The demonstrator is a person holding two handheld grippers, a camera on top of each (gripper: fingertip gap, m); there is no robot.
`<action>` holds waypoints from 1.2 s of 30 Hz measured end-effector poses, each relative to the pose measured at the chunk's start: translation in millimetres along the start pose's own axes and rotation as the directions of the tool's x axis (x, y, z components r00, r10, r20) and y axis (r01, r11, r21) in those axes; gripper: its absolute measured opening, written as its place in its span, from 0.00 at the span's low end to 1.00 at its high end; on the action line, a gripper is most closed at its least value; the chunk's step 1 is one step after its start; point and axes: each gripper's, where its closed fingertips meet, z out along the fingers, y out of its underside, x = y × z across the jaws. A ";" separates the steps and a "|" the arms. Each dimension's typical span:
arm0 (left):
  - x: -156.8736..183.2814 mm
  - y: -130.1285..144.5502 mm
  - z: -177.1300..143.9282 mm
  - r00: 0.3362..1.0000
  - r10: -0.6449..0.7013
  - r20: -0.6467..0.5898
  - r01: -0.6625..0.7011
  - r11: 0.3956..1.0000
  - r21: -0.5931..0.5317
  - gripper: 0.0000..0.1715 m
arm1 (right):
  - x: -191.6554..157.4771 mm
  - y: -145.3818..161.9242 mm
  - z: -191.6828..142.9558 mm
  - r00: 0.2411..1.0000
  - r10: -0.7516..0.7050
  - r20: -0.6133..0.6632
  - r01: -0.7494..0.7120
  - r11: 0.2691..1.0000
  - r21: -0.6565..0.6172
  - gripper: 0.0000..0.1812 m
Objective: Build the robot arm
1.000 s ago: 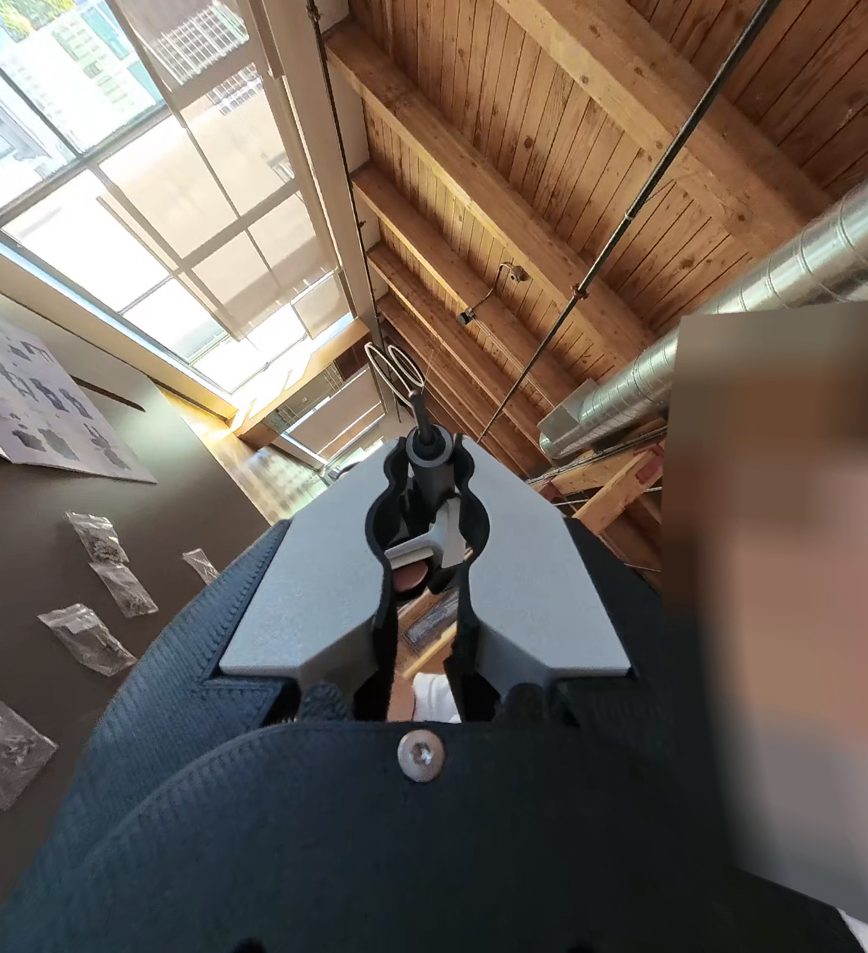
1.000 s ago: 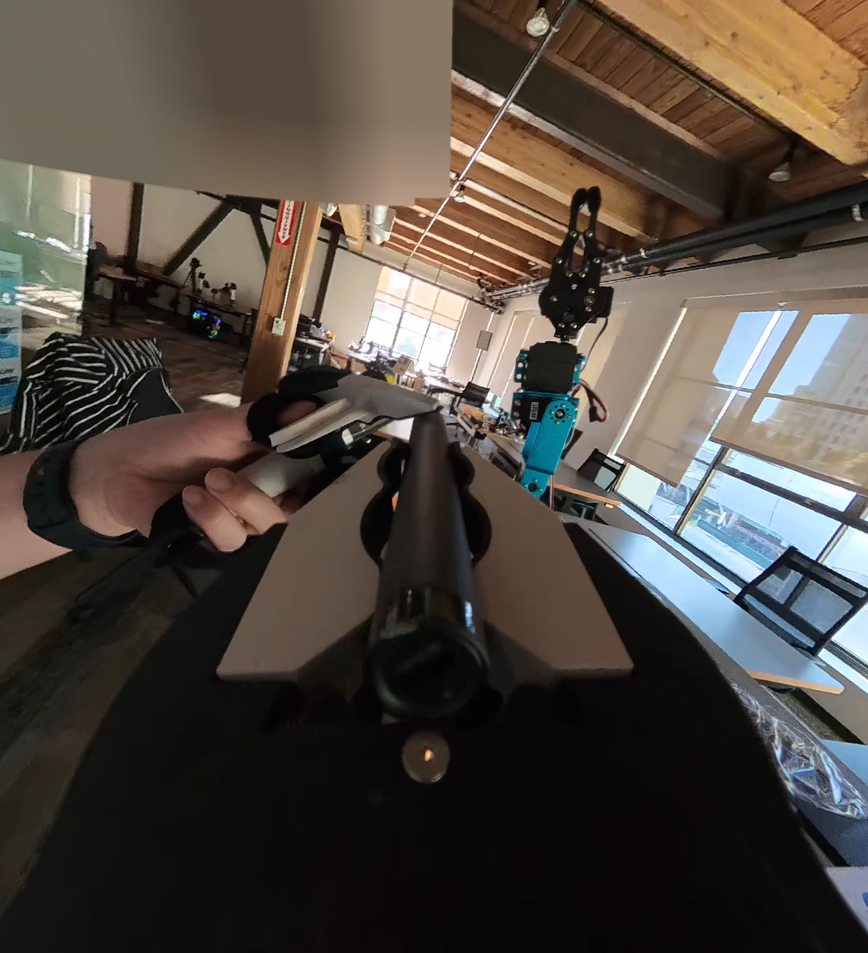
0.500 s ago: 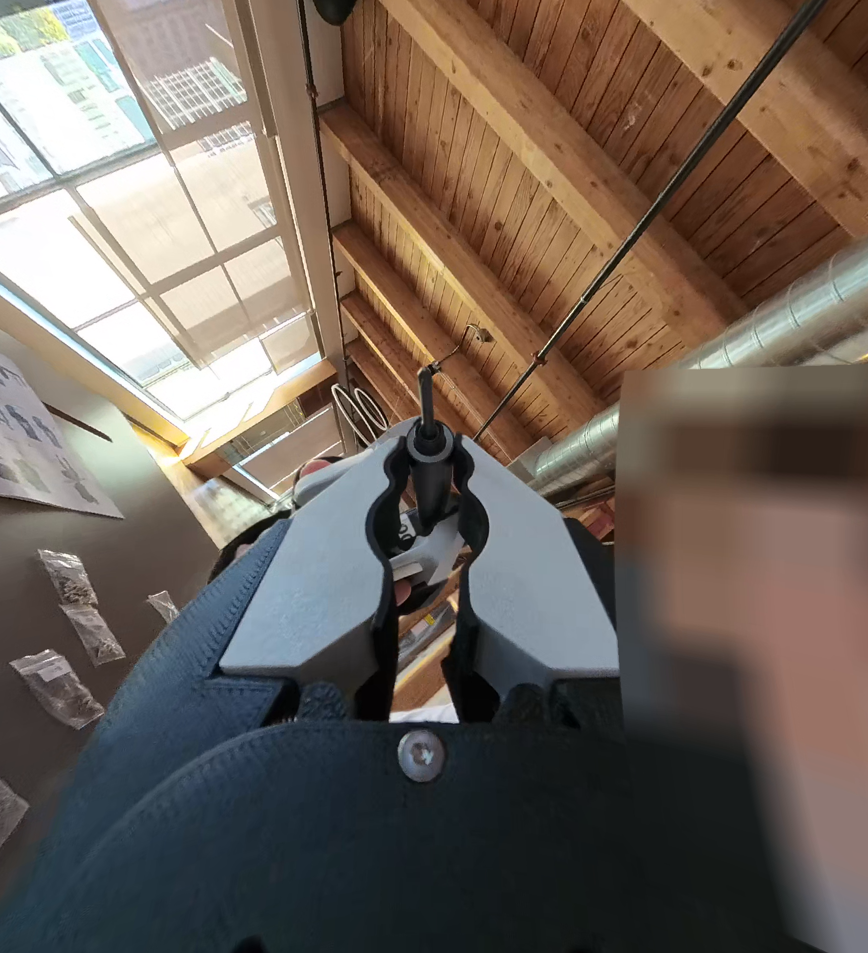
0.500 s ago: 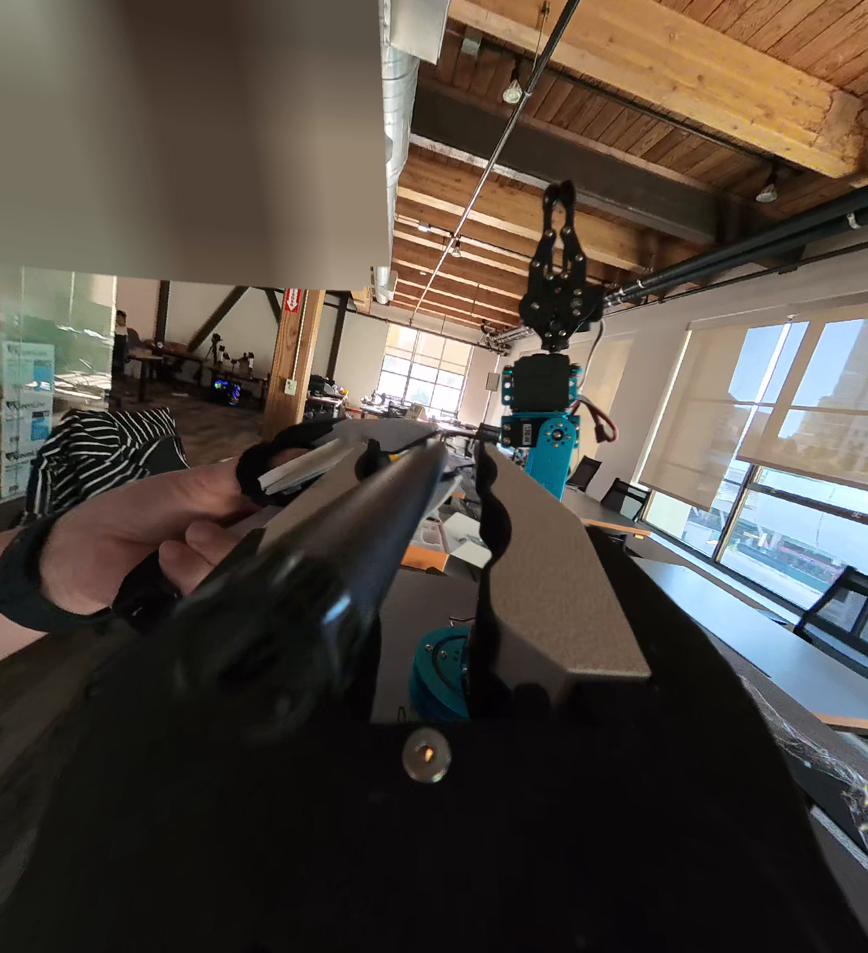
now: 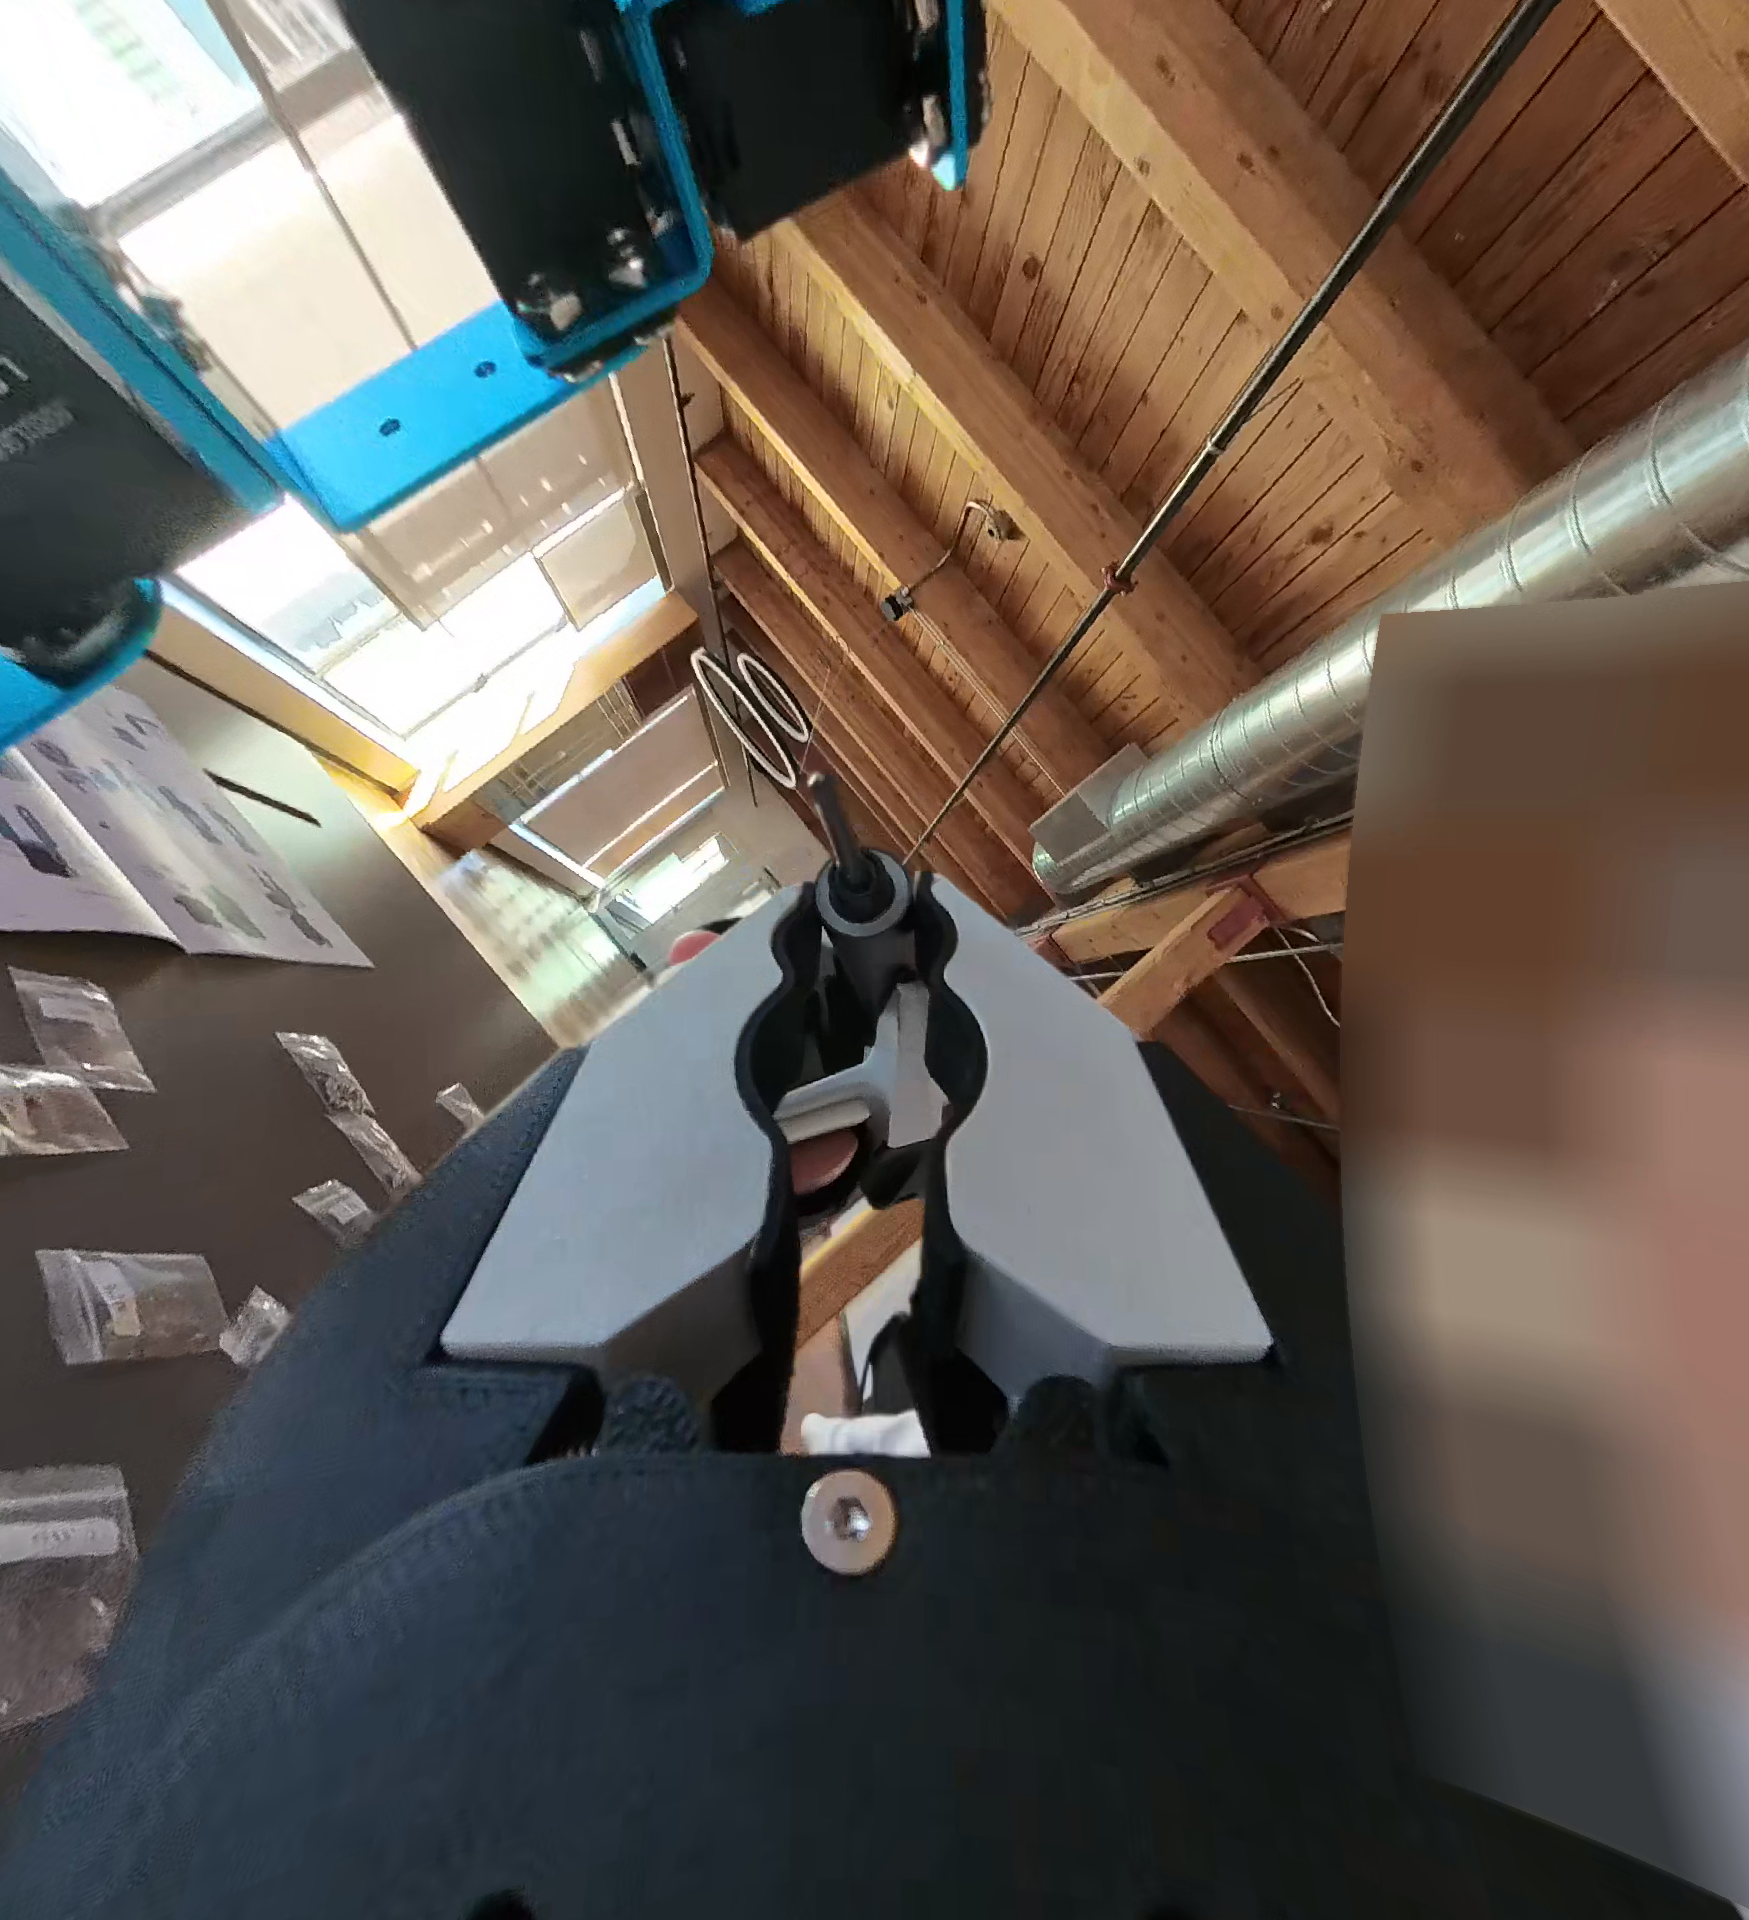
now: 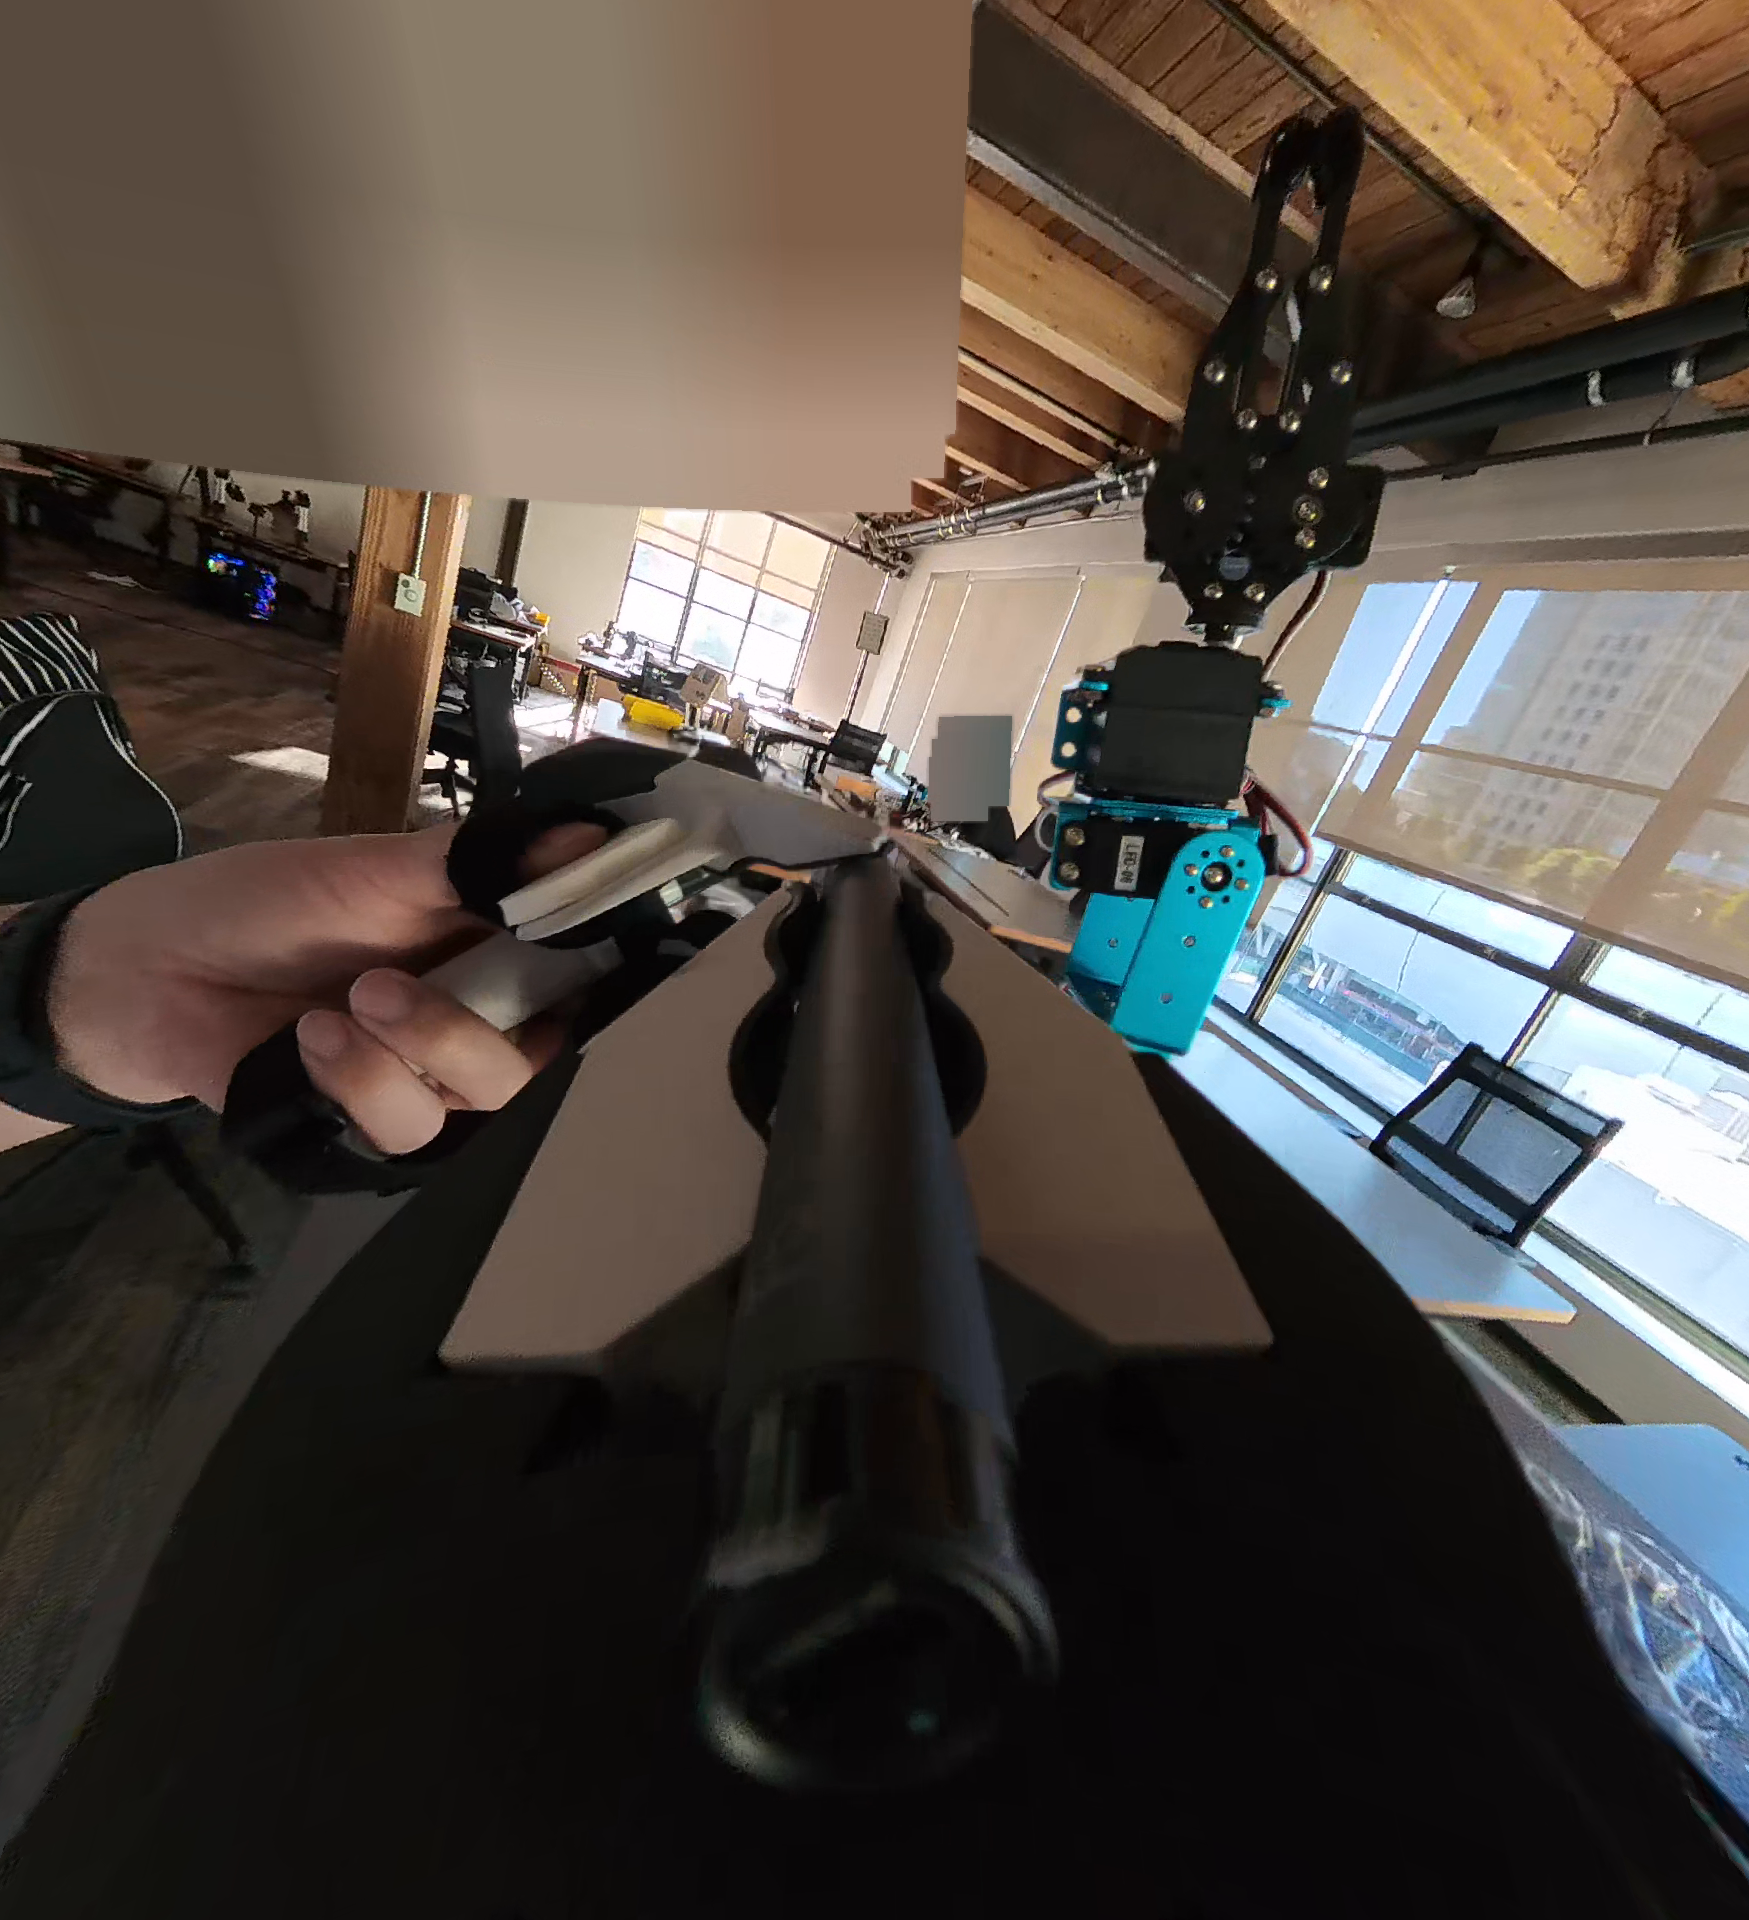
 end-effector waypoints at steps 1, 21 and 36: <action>0.6 1.8 0.8 1.000 -0.004 -0.002 0.004 1.000 -0.015 0.09 | 0.2 -0.3 0.2 1.000 0.009 0.000 -0.009 1.000 -0.010 0.09; 30.3 -34.7 7.4 0.890 0.432 0.147 -0.437 0.899 0.003 0.27 | 44.2 -57.0 -14.4 0.983 -0.185 0.006 0.185 0.982 0.043 0.08; 64.6 -166.8 29.3 0.389 0.893 0.226 -0.885 0.431 -0.178 0.47 | 93.5 -57.3 36.2 0.961 -0.263 -0.087 0.262 0.965 -0.016 0.08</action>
